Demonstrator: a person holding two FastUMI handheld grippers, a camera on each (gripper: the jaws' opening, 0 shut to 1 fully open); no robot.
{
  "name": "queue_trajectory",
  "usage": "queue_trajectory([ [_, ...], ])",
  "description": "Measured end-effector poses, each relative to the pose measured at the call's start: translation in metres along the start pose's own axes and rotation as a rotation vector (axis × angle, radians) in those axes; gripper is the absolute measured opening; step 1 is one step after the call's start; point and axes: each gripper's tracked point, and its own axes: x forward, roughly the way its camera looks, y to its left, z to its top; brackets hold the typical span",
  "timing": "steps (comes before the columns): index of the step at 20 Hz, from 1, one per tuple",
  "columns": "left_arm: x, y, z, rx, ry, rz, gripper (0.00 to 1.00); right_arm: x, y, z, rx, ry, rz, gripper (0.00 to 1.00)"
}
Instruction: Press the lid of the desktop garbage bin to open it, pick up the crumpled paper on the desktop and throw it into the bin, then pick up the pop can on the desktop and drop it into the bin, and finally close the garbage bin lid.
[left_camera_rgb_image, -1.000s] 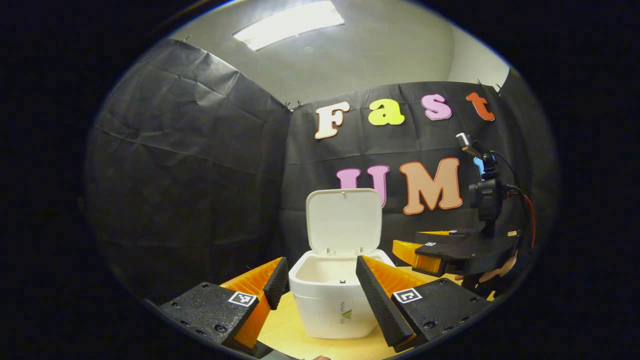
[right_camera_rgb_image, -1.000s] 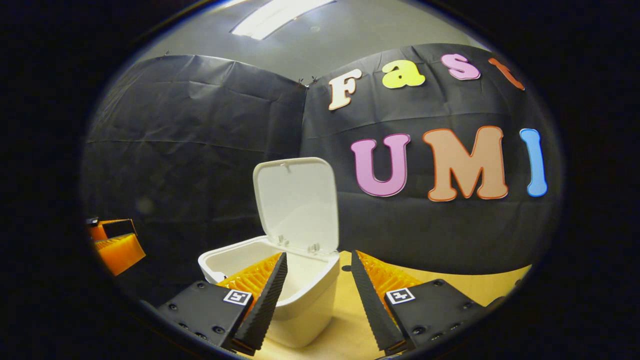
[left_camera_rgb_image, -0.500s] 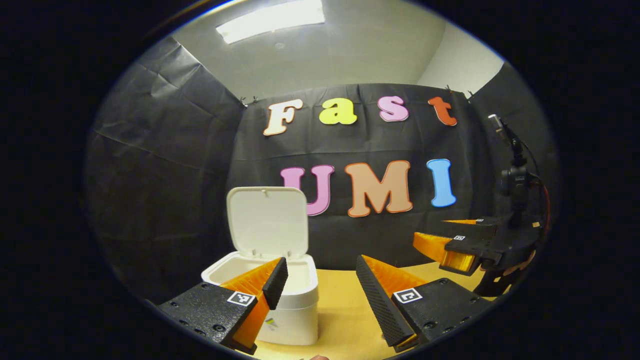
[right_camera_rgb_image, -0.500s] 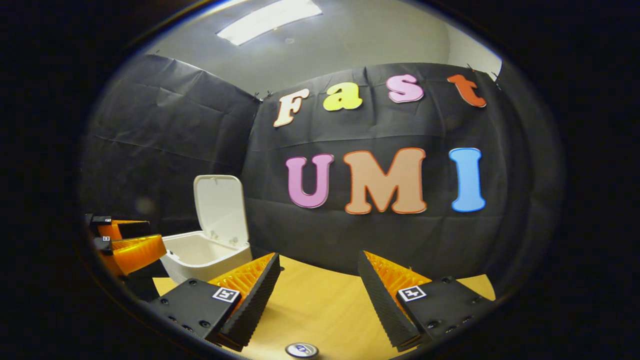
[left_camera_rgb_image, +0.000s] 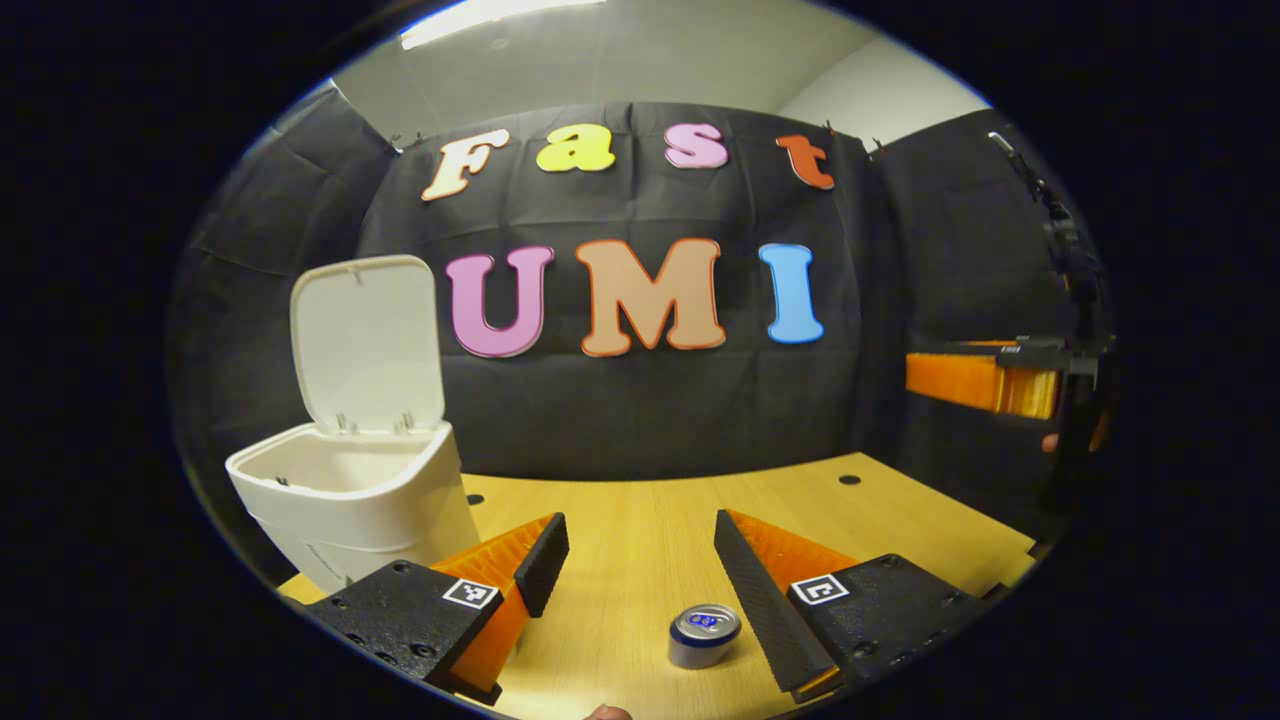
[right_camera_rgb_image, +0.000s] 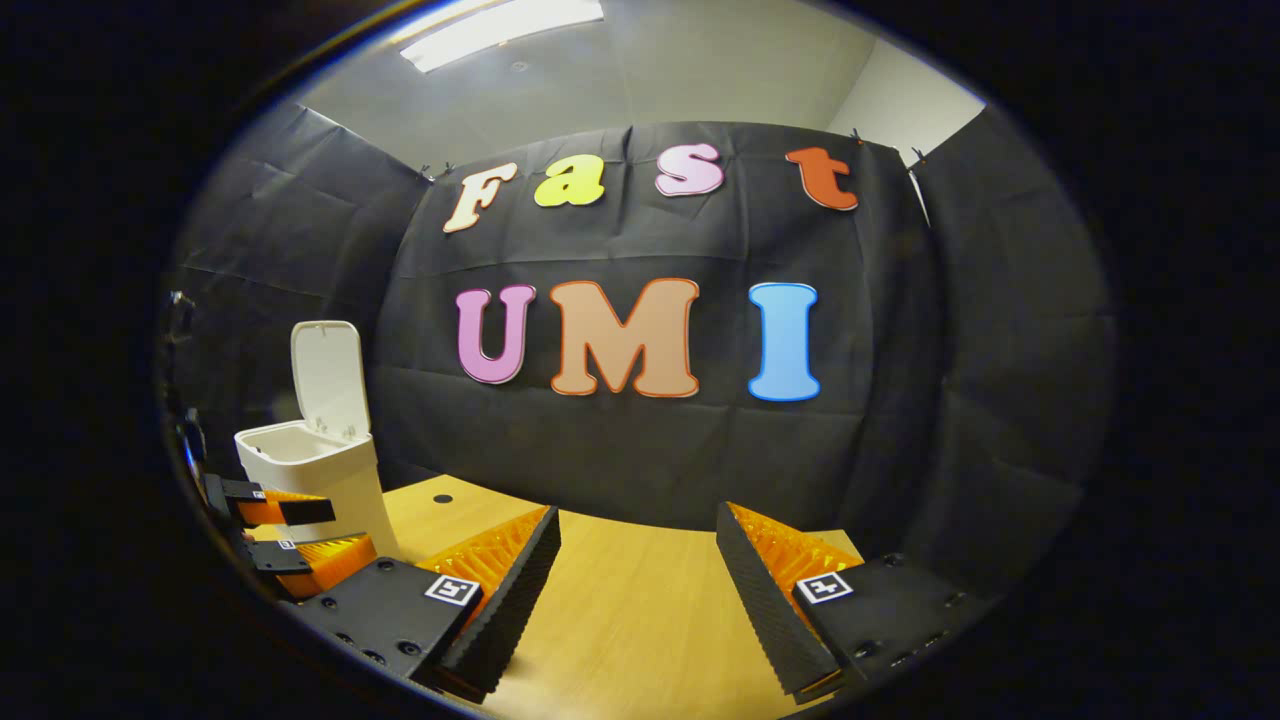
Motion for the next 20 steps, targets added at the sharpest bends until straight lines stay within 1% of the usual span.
queue_trajectory([
  [3, 0.014, -0.016, -0.039, -0.020, 0.077, -0.024, 0.90, -0.018, -0.030, -0.020, 0.009, 0.042, -0.065, 0.99],
  [6, 0.024, -0.028, -0.071, -0.024, 0.148, -0.041, 0.90, -0.033, -0.048, -0.036, 0.018, 0.081, -0.107, 0.99],
  [9, 0.029, -0.036, -0.101, -0.019, 0.207, -0.051, 0.91, -0.043, -0.055, -0.045, 0.009, 0.105, -0.127, 0.99],
  [13, 0.036, -0.041, -0.138, 0.020, 0.277, -0.043, 0.91, -0.054, -0.061, -0.050, -0.007, 0.120, -0.141, 0.99],
  [15, 0.041, -0.043, -0.153, 0.048, 0.317, -0.044, 0.92, -0.057, -0.063, -0.052, -0.016, 0.119, -0.143, 0.99],
  [18, 0.049, -0.044, -0.164, 0.063, 0.329, -0.058, 0.92, -0.057, -0.066, -0.055, -0.037, 0.128, -0.142, 0.99],
  [19, 0.049, -0.042, -0.164, 0.064, 0.341, -0.054, 0.90, -0.057, -0.067, -0.056, -0.038, 0.129, -0.141, 0.99],
  [20, 0.052, -0.043, -0.164, 0.072, 0.344, -0.066, 0.77, -0.057, -0.066, -0.055, -0.035, 0.129, -0.137, 0.99],
])
